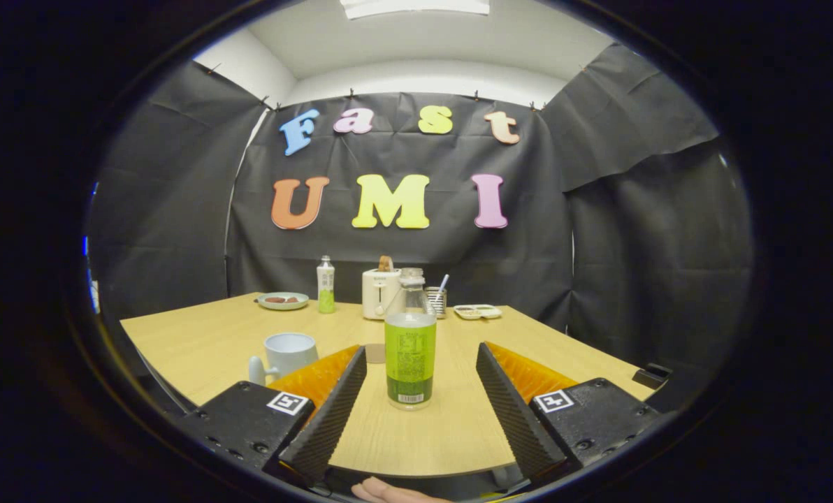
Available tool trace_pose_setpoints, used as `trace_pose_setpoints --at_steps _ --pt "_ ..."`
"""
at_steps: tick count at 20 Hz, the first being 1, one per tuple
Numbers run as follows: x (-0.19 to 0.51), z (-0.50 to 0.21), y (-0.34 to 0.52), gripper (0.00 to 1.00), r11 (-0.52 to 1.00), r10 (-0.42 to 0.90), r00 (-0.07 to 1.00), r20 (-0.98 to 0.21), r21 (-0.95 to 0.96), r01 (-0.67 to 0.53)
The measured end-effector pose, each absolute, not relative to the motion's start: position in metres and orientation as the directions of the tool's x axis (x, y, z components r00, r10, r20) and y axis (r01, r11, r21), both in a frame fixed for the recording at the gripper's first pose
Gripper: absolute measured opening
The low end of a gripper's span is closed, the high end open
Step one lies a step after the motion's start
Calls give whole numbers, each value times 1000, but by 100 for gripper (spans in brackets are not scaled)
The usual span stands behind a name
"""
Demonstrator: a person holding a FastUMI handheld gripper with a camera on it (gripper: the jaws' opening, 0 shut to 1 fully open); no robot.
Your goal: Take the bottle from table, then pour the juice into the cup, finally place the bottle on the coaster
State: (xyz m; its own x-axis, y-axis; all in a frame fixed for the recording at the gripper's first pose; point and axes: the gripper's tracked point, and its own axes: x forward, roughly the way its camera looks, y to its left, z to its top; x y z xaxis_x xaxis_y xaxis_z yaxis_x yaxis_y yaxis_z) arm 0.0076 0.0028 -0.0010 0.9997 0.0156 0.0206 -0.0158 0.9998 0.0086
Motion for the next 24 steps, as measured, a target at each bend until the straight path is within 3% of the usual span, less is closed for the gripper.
trace_pose_setpoints --at_steps 24 --pt "100 5 9 100 1000 -1 999 46 -15 1"
